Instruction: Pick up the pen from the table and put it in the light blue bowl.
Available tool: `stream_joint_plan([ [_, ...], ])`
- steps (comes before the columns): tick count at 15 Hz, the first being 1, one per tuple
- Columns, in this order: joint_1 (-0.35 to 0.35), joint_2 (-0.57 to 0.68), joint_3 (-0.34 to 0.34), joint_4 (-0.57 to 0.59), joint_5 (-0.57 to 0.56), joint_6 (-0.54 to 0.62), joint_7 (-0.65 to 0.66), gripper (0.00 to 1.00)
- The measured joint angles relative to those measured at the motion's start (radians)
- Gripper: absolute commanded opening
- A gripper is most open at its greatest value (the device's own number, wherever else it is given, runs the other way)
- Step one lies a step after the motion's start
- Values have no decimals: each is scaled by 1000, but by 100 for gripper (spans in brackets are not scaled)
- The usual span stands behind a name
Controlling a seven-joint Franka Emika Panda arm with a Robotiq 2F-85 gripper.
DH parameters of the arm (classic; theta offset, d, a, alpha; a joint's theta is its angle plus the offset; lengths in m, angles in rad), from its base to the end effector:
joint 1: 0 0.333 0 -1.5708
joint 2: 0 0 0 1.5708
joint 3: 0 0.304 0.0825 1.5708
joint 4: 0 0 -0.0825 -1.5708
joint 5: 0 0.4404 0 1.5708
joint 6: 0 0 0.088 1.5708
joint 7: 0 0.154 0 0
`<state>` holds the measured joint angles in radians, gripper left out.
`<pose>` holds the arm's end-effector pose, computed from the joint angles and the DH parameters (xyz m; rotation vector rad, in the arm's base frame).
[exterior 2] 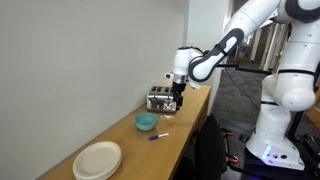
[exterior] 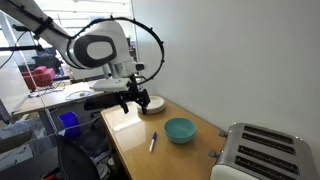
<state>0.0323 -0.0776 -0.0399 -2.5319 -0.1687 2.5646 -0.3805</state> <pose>0.5064 -0.0051 0.2111 2.9252 0.7614 0.1354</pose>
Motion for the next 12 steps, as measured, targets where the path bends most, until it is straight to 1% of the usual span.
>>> stream_joint_plan([
  [2, 0, 135, 1, 71, 56, 59, -151, 100],
  [5, -32, 319, 33, 205, 122, 70, -320, 100],
  [7, -74, 421, 69, 292, 130, 70, -363, 100],
  [9, -114, 502, 100, 364, 131, 69, -378, 100],
  [12, -148, 583, 127, 430, 125, 69, -379, 100],
])
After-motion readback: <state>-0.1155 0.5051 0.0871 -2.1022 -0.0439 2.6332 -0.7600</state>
